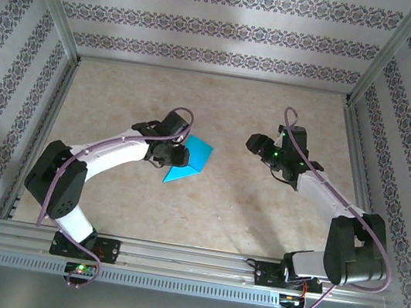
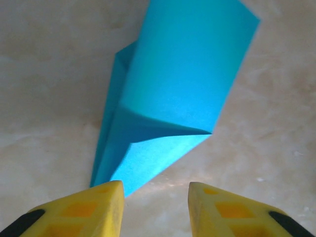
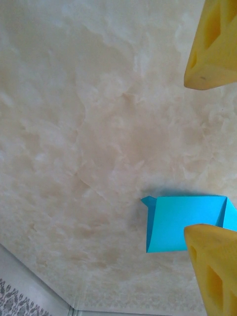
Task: Fold a paper plane with a square sheet of paper (pick it up from the middle)
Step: Turn over the paper at the center of the table, then fold the wing for the fifth time at the center of the table.
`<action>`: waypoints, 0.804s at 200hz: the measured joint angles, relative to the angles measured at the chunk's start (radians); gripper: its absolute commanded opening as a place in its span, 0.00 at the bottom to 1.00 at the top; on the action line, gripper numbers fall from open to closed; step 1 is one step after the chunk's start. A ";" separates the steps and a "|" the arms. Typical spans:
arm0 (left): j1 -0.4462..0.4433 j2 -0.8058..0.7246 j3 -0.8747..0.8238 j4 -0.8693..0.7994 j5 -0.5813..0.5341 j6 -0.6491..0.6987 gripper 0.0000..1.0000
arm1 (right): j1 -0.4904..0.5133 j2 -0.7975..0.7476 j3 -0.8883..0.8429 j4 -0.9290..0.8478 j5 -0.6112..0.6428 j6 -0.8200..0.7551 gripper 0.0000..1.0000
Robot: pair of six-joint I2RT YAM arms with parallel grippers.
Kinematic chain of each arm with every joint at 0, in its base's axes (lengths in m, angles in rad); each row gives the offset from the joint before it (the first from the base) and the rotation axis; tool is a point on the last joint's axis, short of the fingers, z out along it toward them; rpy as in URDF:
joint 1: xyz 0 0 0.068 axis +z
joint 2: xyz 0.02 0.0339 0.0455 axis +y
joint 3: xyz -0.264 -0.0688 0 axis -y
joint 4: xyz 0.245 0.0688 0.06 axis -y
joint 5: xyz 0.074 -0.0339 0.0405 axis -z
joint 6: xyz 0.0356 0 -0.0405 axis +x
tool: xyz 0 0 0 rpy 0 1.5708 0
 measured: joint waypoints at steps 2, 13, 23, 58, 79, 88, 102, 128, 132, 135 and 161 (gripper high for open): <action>0.004 0.001 -0.004 0.003 0.003 -0.003 0.33 | 0.002 0.003 0.000 0.000 -0.002 0.002 0.72; 0.016 0.011 -0.018 0.023 0.017 -0.017 0.28 | 0.011 0.016 0.000 0.005 -0.006 0.011 0.72; 0.023 0.022 -0.020 0.042 0.026 -0.027 0.25 | 0.021 0.028 0.000 0.009 -0.008 0.016 0.72; 0.037 0.064 -0.020 0.082 0.021 -0.059 0.19 | 0.057 0.053 0.004 0.016 -0.024 0.032 0.73; 0.050 0.087 -0.020 0.082 0.005 -0.065 0.19 | 0.071 0.067 0.011 0.027 -0.033 0.043 0.72; 0.052 0.093 -0.020 0.082 -0.001 -0.066 0.19 | 0.077 0.073 0.014 0.034 -0.036 0.045 0.73; 0.054 0.098 -0.020 0.082 -0.008 -0.066 0.19 | 0.085 0.084 0.018 0.038 -0.042 0.048 0.73; 0.054 0.119 -0.020 0.082 -0.028 -0.067 0.20 | 0.104 0.104 0.028 0.043 -0.055 0.063 0.72; 0.054 0.122 -0.020 0.082 -0.032 -0.067 0.20 | 0.106 0.107 0.029 0.044 -0.058 0.064 0.72; 0.054 0.127 -0.020 0.082 -0.036 -0.067 0.20 | 0.111 0.110 0.030 0.045 -0.060 0.066 0.72; 0.055 0.160 -0.020 0.079 -0.058 -0.076 0.20 | 0.145 0.133 0.039 0.056 -0.088 0.085 0.72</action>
